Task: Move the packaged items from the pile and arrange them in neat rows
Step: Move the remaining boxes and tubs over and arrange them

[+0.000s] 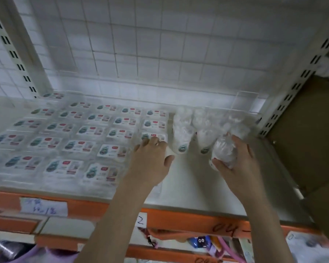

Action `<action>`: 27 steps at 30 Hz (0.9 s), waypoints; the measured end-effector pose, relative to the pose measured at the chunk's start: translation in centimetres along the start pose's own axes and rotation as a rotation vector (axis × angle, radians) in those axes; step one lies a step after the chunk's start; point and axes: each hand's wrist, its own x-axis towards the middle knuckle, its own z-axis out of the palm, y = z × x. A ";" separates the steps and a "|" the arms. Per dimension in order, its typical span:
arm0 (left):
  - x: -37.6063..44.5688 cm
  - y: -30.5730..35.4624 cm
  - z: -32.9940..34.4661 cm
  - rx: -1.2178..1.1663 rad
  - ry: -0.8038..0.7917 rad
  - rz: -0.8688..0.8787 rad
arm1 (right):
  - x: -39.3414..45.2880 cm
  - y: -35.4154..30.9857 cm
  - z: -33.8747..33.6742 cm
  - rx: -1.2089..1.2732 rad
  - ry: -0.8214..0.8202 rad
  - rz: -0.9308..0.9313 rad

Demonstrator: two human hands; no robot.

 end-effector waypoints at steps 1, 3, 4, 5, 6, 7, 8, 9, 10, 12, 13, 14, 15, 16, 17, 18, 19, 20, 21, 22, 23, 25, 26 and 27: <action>0.0 0.3 0.3 0.013 -0.003 -0.020 | 0.5 1.0 -0.1 0.030 -0.012 0.034; -0.1 0.5 0.6 0.020 0.003 -0.044 | 1.6 2.5 0.2 0.052 -0.020 0.054; -0.2 0.6 0.6 0.018 0.007 -0.050 | 2.1 3.1 0.5 0.049 -0.023 0.049; -0.3 0.7 0.7 0.017 0.011 -0.052 | 2.6 3.6 0.7 0.042 -0.030 0.041; -0.3 0.7 0.7 0.014 0.015 -0.053 | 3.0 3.9 1.0 0.034 -0.035 0.031; -0.4 0.7 0.8 0.013 0.019 -0.053 | 3.5 4.2 1.2 0.024 -0.037 0.026; -0.3 0.7 0.8 0.011 0.024 -0.053 | 3.9 4.4 1.4 0.006 -0.036 0.021; -0.3 0.7 0.8 0.009 0.027 -0.053 | 4.4 4.7 1.7 -0.025 -0.031 0.010; -0.4 0.7 0.9 0.004 0.031 -0.054 | 4.7 4.9 1.9 -0.068 -0.027 -0.005; -0.5 0.5 0.8 -0.012 0.039 -0.051 | 5.0 5.0 2.2 -0.148 -0.019 -0.028; -0.7 0.4 0.7 -0.019 0.045 -0.052 | 4.9 4.7 2.2 -0.171 -0.009 -0.029; -0.8 0.1 0.6 -0.026 0.056 -0.057 | 4.8 4.4 2.2 -0.180 0.010 -0.035; -0.9 -0.2 0.4 -0.030 0.070 -0.065 | 4.6 4.1 2.2 -0.182 0.033 -0.046; -1.1 -0.7 0.1 -0.032 0.085 -0.071 | 4.3 3.7 2.3 -0.181 0.054 -0.057; -1.4 -1.2 -0.2 -0.030 0.094 -0.073 | 4.1 3.3 2.4 -0.176 0.065 -0.065; -1.7 -1.8 -0.6 -0.030 0.103 -0.074 | 3.8 2.7 2.5 -0.171 0.070 -0.077; -2.1 -2.5 -0.9 -0.038 0.109 -0.077 | 3.6 1.9 2.6 -0.172 0.074 -0.087; -2.6 -3.2 -1.3 -0.051 0.119 -0.081 | 3.3 1.0 2.8 -0.181 0.081 -0.092; -3.2 -4.1 -1.6 -0.063 0.128 -0.088 | 3.0 -0.1 3.1 -0.193 0.097 -0.098; -3.8 -5.1 -1.9 -0.071 0.139 -0.093 | 2.6 -1.3 3.5 -0.200 0.112 -0.108; -4.5 -6.2 -2.3 -0.078 0.152 -0.102 | 2.2 -2.6 4.1 -0.196 0.119 -0.119; -6.0 -8.9 -3.1 -0.088 0.193 -0.115 | 1.1 -5.8 5.7 -0.172 0.105 -0.140; -6.9 -10.6 -3.6 -0.090 0.214 -0.123 | 0.5 -7.5 6.7 -0.157 0.088 -0.157; -8.0 -12.3 -4.1 -0.089 0.226 -0.136 | -0.2 -9.4 7.9 -0.137 0.068 -0.175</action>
